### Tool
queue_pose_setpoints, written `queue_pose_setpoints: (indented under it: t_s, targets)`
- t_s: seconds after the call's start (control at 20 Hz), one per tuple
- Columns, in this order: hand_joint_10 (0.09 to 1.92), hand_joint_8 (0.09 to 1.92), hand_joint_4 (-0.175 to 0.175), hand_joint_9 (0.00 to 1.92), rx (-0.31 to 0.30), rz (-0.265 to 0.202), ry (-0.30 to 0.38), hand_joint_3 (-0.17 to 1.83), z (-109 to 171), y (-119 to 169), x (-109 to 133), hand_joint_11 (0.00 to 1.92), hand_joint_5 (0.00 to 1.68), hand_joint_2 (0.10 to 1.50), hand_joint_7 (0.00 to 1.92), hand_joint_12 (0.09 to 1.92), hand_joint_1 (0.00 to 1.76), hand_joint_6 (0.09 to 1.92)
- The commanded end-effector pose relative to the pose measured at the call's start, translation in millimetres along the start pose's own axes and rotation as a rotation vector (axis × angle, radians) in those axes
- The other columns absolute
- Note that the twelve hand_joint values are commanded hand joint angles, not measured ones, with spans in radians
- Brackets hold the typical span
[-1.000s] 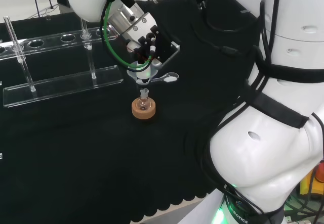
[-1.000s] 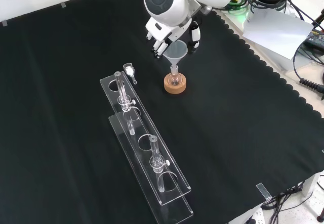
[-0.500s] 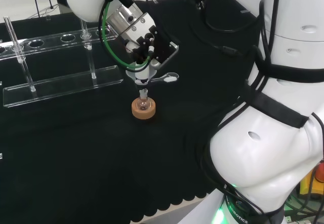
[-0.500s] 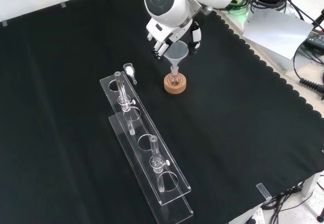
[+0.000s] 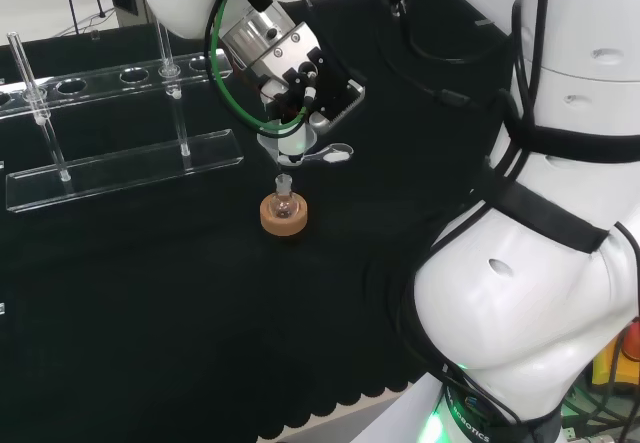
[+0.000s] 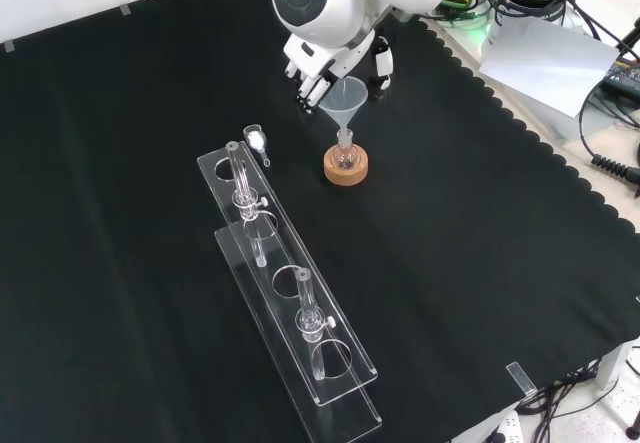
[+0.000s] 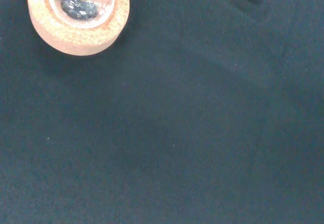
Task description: Place the funnel on the round-bottom flask.
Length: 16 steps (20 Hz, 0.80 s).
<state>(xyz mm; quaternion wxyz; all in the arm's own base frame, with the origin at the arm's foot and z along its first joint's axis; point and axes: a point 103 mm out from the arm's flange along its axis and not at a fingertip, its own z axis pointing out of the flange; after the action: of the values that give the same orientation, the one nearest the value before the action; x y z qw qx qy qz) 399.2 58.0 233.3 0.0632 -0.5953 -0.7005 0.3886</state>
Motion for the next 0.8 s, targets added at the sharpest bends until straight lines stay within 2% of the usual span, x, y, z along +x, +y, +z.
queue_pose_setpoints:
  t_s: [0.05,0.45,0.8]
  targets:
    - [0.66,0.71,-0.072,0.54,0.000,-0.005,-0.001,0.60,-2,-3,3,0.31,0.21,0.60,0.11,1.37,0.69,0.11]
    - [0.67,0.67,-0.071,0.45,-0.011,-0.002,-0.007,0.54,-6,-10,6,0.26,0.18,0.58,0.01,1.39,0.66,0.09]
    - [0.67,0.67,-0.071,0.43,-0.115,0.021,0.034,0.52,-17,-28,-14,0.25,0.19,0.58,0.00,1.39,0.64,0.09]
